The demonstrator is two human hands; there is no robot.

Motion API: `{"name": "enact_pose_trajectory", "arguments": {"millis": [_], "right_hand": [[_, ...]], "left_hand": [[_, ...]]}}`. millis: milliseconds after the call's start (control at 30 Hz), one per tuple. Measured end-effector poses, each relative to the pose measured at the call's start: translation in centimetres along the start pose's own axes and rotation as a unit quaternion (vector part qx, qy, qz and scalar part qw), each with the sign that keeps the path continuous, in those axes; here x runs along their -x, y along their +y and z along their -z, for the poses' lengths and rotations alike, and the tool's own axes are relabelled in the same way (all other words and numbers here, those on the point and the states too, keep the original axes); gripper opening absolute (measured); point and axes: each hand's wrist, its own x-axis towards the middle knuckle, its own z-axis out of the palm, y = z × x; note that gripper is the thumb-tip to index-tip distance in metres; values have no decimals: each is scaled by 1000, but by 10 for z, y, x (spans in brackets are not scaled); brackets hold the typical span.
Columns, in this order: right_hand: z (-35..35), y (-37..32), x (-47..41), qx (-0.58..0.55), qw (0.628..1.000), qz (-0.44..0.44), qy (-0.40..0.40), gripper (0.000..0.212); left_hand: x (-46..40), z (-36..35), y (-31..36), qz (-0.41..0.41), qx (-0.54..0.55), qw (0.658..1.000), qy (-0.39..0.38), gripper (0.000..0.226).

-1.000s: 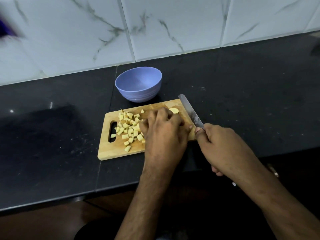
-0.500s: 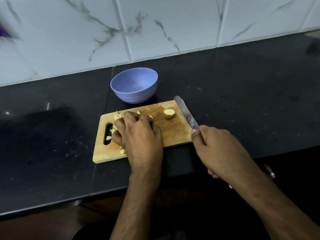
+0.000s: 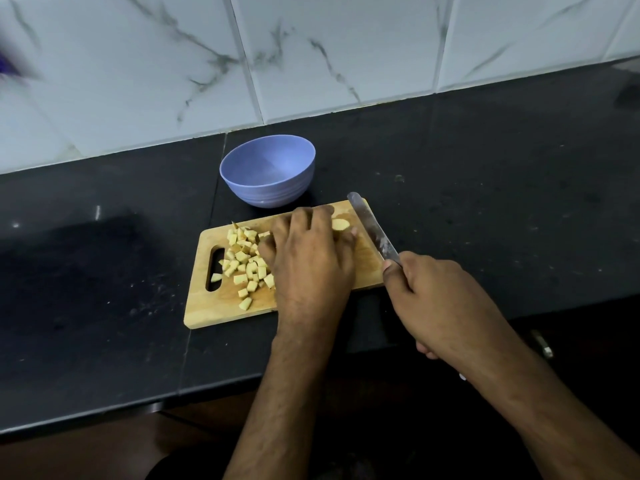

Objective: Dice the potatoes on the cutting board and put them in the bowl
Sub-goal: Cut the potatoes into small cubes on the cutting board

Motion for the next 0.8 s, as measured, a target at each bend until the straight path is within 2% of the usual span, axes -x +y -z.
{"name": "enact_pose_trajectory", "arguments": {"millis": [100, 267, 533, 700, 800], "right_hand": [[0, -1, 0, -1, 1000, -3, -7, 34], [1, -2, 1, 5, 1000, -1, -14, 34], [0, -1, 2, 16, 1000, 4, -1, 34], [1, -3, 3, 20, 1000, 3, -1, 32], [2, -3, 4, 17, 1000, 3, 2, 33]], "left_hand": [[-6, -3, 2, -7, -30, 999, -45, 35], [1, -1, 2, -31, 9, 999, -31, 21], [13, 1, -6, 11, 58, 998, -34, 41], [13, 0, -5, 59, 12, 998, -22, 52], [14, 3, -5, 82, 12, 996, 15, 48]]}}
